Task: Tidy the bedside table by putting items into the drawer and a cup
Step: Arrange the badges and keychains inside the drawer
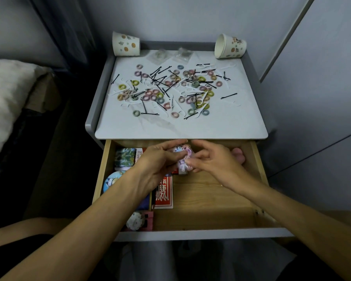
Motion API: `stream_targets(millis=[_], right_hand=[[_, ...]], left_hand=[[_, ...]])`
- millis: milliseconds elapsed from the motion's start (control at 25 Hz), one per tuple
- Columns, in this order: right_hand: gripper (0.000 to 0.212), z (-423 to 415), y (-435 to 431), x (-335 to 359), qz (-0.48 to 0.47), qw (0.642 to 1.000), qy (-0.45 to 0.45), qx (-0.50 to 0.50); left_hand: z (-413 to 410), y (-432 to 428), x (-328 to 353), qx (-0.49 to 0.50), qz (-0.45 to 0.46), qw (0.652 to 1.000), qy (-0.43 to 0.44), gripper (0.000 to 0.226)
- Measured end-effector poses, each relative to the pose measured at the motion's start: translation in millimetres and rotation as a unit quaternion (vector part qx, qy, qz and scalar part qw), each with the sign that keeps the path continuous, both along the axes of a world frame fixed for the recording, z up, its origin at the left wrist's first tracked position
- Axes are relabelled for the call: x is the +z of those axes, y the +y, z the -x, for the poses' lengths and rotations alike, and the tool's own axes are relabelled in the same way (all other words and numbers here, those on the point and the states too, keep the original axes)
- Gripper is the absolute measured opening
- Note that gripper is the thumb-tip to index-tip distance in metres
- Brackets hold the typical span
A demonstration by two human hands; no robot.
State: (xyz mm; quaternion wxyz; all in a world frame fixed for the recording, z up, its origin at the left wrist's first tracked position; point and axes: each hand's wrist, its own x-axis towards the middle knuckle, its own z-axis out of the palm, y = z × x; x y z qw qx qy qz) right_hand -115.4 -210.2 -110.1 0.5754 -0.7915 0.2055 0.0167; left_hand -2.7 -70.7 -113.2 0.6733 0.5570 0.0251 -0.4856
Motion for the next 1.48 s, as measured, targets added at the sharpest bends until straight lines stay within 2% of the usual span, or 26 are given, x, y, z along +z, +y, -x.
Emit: stream_targets(millis=[40,120,200,280,360,440,520,600,680,840,1000,1120,1240,1320,1480], right_hand=[[0.075,-2.0,3.6,-2.2,0.016,1.0,-0.008,-0.004],[0.063,-8.1,11.9,-2.3,0.034,0.999,-0.014,-0.018],[0.053,-13.3,15.2,-5.1,0.007,0.999,-0.012,-0.033],[0.059,-15.5,14.8,-9.0,-0.037,0.998,0.019,-0.047],[0.064,-14.9,14.8,-15.1,-0.088,0.993,0.064,-0.054],[0.062,-11.8,18.9,-21.0,-0.122,0.986,0.105,-0.044],[0.054,-8.0,22.0,-30.2,-0.13,0.981,0.142,-0.02],[0.036,-4.2,24.4,-41.4,-0.12,0.975,0.187,0.01],[0.022,-1.5,27.4,-54.5,-0.124,0.967,0.222,0.026],[0.018,-3.4,33.5,-74.3,-0.139,0.963,0.229,0.011],[0.024,-8.7,36.6,-76.8,-0.103,0.965,0.238,0.024],[0.019,-9.9,34.1,-73.2,-0.078,0.968,0.24,0.014],[0.01,-8.9,30.2,-70.1,-0.086,0.968,0.237,-0.01],[0.011,-8.8,28.7,-69.1,-0.092,0.967,0.238,-0.021],[0.005,-10.9,28.5,-71.5,-0.095,0.967,0.235,-0.023]], left_hand=[[0.3,0.3,-3.1,-0.002,0.001,1.0,0.021,0.037],[0.3,1.7,-9.9,0.001,0.004,0.999,0.042,0.036],[0.3,2.0,-13.0,0.009,0.015,0.998,0.054,0.03],[-2.1,2.2,-15.9,0.019,0.019,0.999,0.044,0.023],[-6.7,1.7,-17.9,0.024,-0.01,1.0,0.009,0.018],[-11.3,-0.2,-22.0,-0.004,-0.077,0.994,-0.08,0.021],[-14.0,-5.3,-26.6,-0.075,-0.142,0.971,-0.177,0.032],[-15.9,-10.8,-32.6,-0.145,-0.188,0.941,-0.242,0.041],[-20.6,-14.3,-41.5,-0.21,-0.228,0.9,-0.308,0.045],[-26.6,-16.0,-50.8,-0.305,-0.26,0.806,-0.435,0.039],[-29.9,-21.2,-52.3,-0.313,-0.272,0.792,-0.449,0.038],[-31.3,-20.9,-54.6,-0.327,-0.277,0.784,-0.449,0.038],[-31.8,-20.8,-56.9,-0.321,-0.28,0.78,-0.457,0.036],[-31.2,-20.4,-58.3,-0.319,-0.282,0.776,-0.466,0.035],[-28.7,-21.2,-62.5,-0.31,-0.286,0.755,-0.502,0.031]])
